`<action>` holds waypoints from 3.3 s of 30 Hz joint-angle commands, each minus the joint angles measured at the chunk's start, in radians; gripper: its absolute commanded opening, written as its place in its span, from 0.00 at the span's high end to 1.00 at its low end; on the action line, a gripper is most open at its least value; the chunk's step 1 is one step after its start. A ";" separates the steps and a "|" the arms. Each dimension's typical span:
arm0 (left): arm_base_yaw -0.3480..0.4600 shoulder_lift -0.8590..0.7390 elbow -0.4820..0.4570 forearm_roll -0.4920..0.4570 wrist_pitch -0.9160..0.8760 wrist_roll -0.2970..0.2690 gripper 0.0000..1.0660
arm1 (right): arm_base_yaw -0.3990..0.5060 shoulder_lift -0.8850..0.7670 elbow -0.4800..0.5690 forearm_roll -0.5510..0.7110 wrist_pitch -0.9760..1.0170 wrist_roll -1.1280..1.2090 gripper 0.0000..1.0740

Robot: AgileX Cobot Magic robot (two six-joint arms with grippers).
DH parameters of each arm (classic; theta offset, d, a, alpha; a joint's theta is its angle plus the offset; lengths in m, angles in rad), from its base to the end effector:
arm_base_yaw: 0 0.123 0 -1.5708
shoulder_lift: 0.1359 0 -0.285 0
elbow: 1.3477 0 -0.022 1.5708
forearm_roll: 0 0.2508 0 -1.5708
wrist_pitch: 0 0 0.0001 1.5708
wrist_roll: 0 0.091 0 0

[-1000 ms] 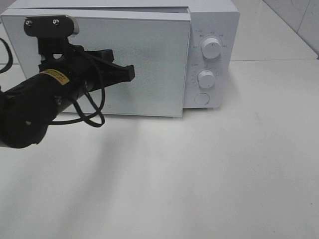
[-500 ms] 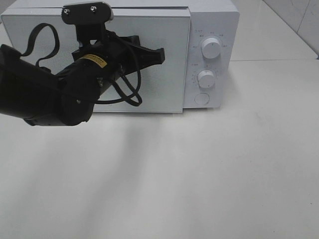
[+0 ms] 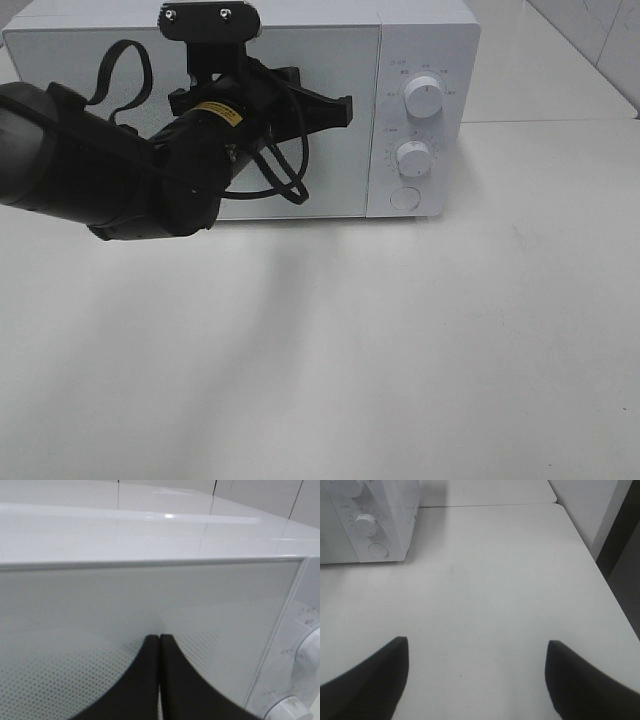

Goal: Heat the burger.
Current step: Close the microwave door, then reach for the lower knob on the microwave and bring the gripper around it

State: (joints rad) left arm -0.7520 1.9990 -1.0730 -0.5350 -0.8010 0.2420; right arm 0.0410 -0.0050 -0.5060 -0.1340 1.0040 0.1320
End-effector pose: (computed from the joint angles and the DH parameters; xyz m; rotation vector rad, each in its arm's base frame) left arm 0.3298 -0.2629 0.1824 0.2250 1.6737 -0.3634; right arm -0.0041 -0.0104 0.2842 0.0921 1.9679 -0.0456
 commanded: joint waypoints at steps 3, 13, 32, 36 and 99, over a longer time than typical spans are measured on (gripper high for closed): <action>0.017 -0.004 -0.028 -0.070 0.003 0.008 1.00 | -0.008 -0.025 0.002 -0.001 0.002 0.004 0.33; -0.040 -0.141 0.052 -0.005 0.452 0.082 1.00 | -0.008 -0.025 0.002 -0.001 0.002 0.004 0.33; -0.032 -0.378 0.053 0.153 1.257 0.074 0.07 | -0.008 -0.025 0.002 -0.001 0.002 0.004 0.33; -0.032 -0.423 0.053 0.166 1.352 0.074 0.07 | -0.008 -0.025 0.002 -0.001 0.002 0.004 0.33; 0.771 -1.557 0.546 0.331 1.821 -0.029 0.08 | -0.008 -0.025 0.002 -0.001 0.002 0.004 0.33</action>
State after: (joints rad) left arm 0.0170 0.4980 -0.5540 -0.2090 1.0120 0.2160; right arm 0.0410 -0.0050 -0.5060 -0.1340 1.0040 0.1320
